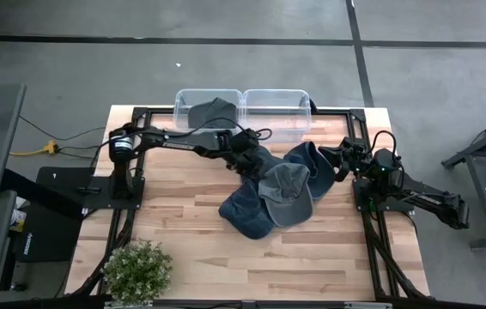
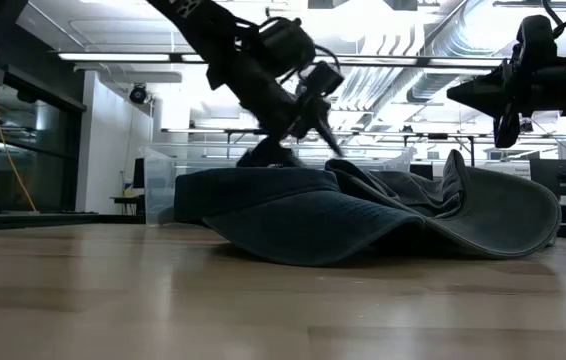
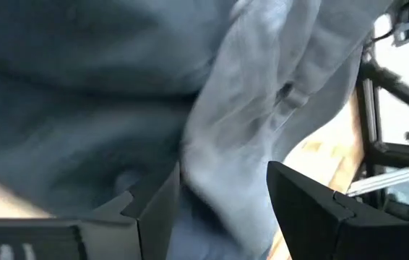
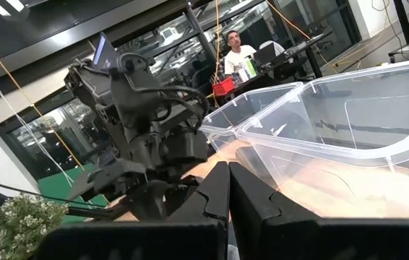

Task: Pick & Place hat
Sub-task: Put the gray cap into the left transparent bin

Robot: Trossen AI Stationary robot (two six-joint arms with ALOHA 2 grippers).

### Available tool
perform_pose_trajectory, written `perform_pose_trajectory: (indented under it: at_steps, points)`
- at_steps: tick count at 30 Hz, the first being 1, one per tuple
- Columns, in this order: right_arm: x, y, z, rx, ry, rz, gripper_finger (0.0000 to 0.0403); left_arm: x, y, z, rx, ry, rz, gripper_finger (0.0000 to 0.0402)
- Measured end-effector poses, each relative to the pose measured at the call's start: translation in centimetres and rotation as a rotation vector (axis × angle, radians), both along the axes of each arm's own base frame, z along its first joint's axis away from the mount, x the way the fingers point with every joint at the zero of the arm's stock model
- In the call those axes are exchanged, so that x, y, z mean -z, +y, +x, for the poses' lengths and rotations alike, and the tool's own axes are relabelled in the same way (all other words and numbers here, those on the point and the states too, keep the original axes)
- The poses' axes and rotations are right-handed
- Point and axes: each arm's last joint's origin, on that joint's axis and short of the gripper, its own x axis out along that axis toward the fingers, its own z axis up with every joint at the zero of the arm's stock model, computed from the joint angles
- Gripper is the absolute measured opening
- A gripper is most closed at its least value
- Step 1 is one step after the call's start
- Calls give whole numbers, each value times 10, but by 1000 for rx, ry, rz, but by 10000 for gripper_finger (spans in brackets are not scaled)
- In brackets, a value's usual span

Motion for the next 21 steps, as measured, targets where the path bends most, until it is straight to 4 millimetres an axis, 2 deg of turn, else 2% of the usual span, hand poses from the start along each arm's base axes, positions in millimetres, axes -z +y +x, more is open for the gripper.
perform_pose_trajectory:
  at_steps: [4, 21]
  points:
    - [0, 0, 0, 0, 0, 0, 1, 9, -1, -1, 1, 63, -24, 209]
    - [0, 0, 0, 0, 0, 0, 1, 7, -4, -1, 25, 70, -45, 209]
